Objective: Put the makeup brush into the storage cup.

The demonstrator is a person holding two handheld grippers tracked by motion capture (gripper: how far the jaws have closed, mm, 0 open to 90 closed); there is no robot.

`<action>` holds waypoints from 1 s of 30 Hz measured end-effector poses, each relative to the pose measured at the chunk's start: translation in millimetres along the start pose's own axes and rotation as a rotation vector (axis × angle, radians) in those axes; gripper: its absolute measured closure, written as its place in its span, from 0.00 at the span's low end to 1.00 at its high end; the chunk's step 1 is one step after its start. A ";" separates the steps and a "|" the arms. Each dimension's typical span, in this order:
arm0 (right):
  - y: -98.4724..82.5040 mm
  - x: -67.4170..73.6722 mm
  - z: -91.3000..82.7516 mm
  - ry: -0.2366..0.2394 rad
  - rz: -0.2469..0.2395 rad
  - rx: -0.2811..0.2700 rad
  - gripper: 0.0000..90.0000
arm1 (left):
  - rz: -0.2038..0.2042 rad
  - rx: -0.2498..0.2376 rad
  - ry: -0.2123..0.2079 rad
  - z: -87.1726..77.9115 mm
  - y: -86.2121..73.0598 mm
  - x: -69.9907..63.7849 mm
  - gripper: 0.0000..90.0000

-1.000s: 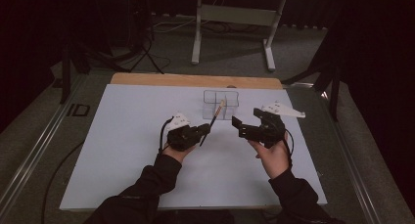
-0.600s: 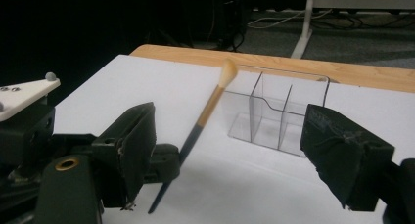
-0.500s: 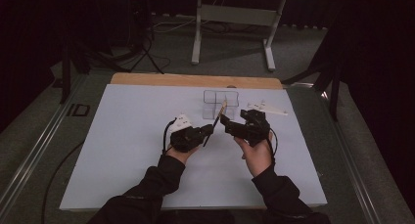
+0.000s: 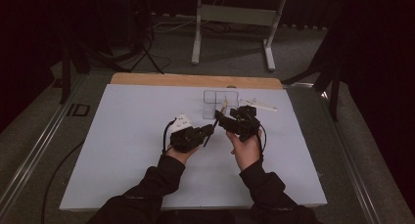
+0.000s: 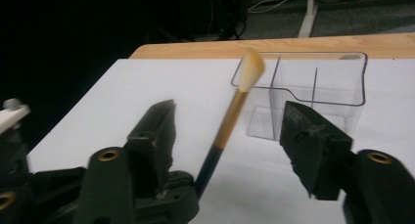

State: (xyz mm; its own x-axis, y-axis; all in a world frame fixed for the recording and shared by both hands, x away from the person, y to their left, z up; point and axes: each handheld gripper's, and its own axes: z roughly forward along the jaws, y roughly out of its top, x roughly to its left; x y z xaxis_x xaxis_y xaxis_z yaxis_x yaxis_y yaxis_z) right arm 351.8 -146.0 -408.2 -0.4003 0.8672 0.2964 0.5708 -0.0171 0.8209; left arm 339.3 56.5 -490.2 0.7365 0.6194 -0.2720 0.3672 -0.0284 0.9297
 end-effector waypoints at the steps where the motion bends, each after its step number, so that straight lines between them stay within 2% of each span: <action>1: 0.0 0.0 0.0 0.000 0.000 0.000 0.45 | 0.001 0.000 -0.003 -0.1 0.2 -0.1 0.93; 3: 0.6 -3.2 3.6 0.005 0.027 0.004 0.50 | 0.004 0.000 -0.011 -0.2 0.5 -0.5 0.93; 5: 0.9 -4.1 4.4 0.008 0.039 0.005 0.50 | 0.004 0.000 -0.011 -0.2 0.5 -0.5 0.93; 6: 1.9 -6.4 6.6 0.025 0.063 0.010 0.59 | 0.004 0.003 -0.017 0.9 -0.1 -1.3 0.93; 8: 2.7 -7.2 8.3 0.039 0.076 0.019 0.67 | -0.002 0.004 -0.024 1.7 -0.2 -1.5 0.93; 16: 0.0 -12.1 12.2 0.074 0.131 0.048 0.88 | 0.002 0.027 -0.035 3.4 -0.1 -1.6 0.93; 20: -0.4 -12.6 11.6 0.079 0.134 0.050 0.92 | -0.005 0.033 -0.033 5.2 -0.4 -2.6 0.93; 23: -0.5 -9.9 11.1 0.078 0.115 0.051 0.92 | -0.003 0.036 -0.033 5.7 -0.6 -2.7 0.93; 24: -0.3 -6.9 10.4 0.074 0.093 0.049 0.93 | -0.004 0.040 -0.033 6.5 0.0 -2.7 0.93; 27: 0.8 -6.4 9.5 0.079 0.084 0.045 0.93 | -0.008 0.037 -0.053 5.9 1.6 -1.0 0.93; 28: 1.4 -5.9 8.8 0.080 0.078 0.045 0.93 | -0.012 0.039 -0.071 6.2 2.7 -0.6 0.92; 30: 2.4 -3.9 8.0 0.074 0.054 0.037 0.93 | 0.009 0.040 -0.057 5.1 5.7 -2.5 0.84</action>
State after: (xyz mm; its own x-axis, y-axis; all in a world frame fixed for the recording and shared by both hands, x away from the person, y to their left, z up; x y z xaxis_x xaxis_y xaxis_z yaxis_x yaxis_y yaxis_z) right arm 360.4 -145.5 -411.3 -0.4195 0.8264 0.3757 0.6184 -0.0428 0.7847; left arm 342.4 50.8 -485.5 0.7706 0.5736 -0.2779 0.3815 -0.0659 0.9220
